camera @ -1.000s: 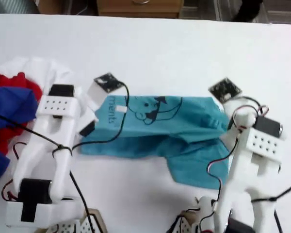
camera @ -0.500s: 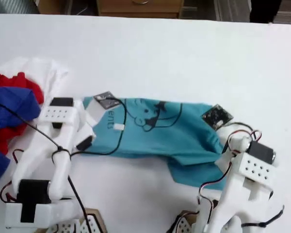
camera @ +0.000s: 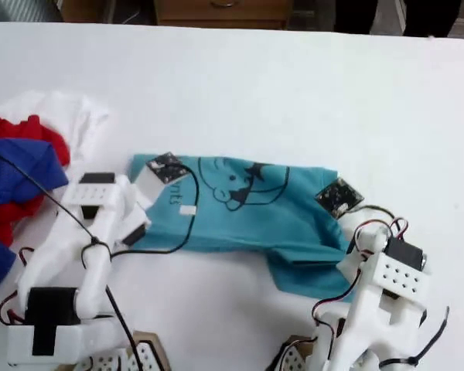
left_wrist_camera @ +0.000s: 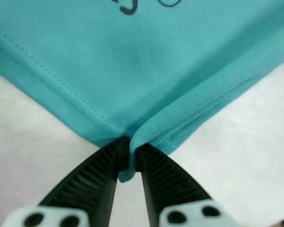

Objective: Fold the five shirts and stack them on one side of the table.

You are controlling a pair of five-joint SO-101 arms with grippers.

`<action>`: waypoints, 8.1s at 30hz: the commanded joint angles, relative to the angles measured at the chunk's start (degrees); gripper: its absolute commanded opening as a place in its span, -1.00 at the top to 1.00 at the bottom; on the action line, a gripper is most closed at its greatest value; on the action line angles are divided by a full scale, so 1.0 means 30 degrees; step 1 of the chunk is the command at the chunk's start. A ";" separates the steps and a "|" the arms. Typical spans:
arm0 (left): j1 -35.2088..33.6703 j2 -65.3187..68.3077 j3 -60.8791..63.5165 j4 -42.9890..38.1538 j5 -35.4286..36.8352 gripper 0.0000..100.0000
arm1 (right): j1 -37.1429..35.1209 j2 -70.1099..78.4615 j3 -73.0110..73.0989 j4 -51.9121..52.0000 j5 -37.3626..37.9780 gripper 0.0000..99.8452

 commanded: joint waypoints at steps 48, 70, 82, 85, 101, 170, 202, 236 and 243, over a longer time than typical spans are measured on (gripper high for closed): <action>0.0645 1.4212 -1.8769 0.1436 0.4747 0.95 | -0.5289 2.1582 -1.7758 -0.5319 -1.0989 0.96; 0.1289 1.9839 -3.3451 1.3187 0.4777 0.95 | -0.4996 2.4103 -2.8425 0.1744 -1.0872 0.96; 0.1758 1.5473 -3.0520 1.3333 0.5304 0.95 | -0.4879 1.4813 -1.5238 -0.2945 -0.8586 0.96; 0.1817 1.3480 -2.7531 1.1956 0.5333 0.94 | -0.5026 1.2469 -1.1868 -0.4088 -0.8381 0.96; 0.1993 0.2608 -0.8249 0.1495 0.5304 0.95 | -0.5026 0.6842 -0.6652 -0.3619 -0.8381 0.96; 0.0967 0.1641 -0.0923 -0.3897 0.5480 0.95 | -1.1648 0.0396 0.3985 -0.0777 -0.0996 0.64; 0.0967 0.1641 -0.0952 -0.3897 0.5480 0.95 | -1.1648 -0.2740 0.3018 0.1773 -0.0996 0.88; 0.0967 0.1641 -0.0952 -0.3927 0.5480 0.95 | -1.1092 0.4557 0.1289 -0.1245 -0.0996 0.96; 0.0967 0.1641 -0.0952 -0.3927 0.5480 0.95 | -1.1092 0.4586 -0.1553 0.0718 0.1201 0.96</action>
